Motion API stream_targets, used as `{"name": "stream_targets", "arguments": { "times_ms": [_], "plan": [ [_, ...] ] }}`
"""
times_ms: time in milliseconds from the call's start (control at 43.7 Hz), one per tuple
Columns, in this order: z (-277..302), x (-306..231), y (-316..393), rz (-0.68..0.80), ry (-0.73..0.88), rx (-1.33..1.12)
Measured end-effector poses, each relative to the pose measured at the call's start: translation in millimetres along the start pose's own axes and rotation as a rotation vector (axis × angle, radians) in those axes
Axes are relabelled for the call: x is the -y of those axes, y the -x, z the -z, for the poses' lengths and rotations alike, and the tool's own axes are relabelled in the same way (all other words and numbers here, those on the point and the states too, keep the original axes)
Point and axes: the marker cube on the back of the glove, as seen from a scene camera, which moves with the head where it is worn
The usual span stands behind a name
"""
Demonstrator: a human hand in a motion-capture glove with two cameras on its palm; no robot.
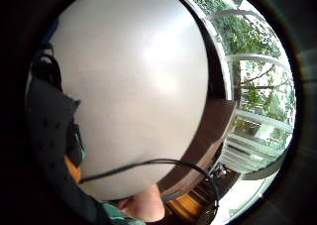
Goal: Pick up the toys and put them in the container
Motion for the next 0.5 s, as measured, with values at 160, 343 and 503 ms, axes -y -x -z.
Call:
{"name": "stream_targets", "arguments": {
  "times_ms": [160, 343, 503],
  "plan": [
    [82, -31, 25, 0.027, 0.005, -0.024],
    [162, -55, 71, 0.065, -0.076, -0.042],
    [205, -60, 119, 0.126, -0.151, -0.034]
  ]
}}
